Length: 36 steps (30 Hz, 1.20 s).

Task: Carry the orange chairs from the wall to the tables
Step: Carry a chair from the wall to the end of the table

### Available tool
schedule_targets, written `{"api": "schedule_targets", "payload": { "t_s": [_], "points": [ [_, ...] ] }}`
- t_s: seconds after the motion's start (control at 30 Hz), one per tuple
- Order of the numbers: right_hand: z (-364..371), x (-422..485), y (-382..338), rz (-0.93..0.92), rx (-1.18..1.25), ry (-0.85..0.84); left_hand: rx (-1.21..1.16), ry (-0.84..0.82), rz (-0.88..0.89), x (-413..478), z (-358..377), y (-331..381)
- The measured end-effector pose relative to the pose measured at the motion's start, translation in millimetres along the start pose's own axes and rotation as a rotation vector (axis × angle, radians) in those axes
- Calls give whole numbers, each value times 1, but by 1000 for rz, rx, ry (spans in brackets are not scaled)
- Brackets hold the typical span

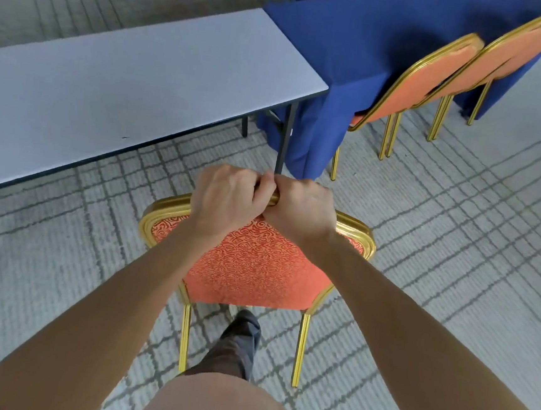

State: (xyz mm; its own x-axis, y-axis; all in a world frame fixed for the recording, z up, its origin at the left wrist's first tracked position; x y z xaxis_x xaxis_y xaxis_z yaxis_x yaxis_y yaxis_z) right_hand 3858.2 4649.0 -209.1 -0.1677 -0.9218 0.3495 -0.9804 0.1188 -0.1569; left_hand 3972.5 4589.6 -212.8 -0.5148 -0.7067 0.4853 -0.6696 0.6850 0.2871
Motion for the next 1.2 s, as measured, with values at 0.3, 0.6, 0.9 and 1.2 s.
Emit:
{"api": "schedule_targets", "payload": {
  "t_s": [0.3, 0.6, 0.9, 1.2],
  "points": [
    [28, 126, 35, 11, 47, -255, 9, -463, -158, 125, 47, -46],
    [45, 185, 46, -151, -52, -324, 271, -463, 44, 171, 53, -47],
    [51, 249, 40, -407, 14, -70, 439, -414, -7, 200, 38, -70],
    [94, 251, 69, -739, 57, -222, 301, -167, -321, 181, 91, -61]
  ]
}}
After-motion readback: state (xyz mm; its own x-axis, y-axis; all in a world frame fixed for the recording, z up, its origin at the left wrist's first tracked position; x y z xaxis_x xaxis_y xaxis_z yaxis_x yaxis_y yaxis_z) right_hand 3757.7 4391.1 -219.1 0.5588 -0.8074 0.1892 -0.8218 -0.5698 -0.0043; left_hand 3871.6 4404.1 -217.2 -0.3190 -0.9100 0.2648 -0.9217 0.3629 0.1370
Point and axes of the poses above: each hand's wrist, its own x-axis towards the middle knuckle, its own z-axis out of the palm, y = z × x, the point moved 4 cm from there along x, towards the middle knuckle, and after that the axes turned 6 degrees about -x, right-handed, at the moved point
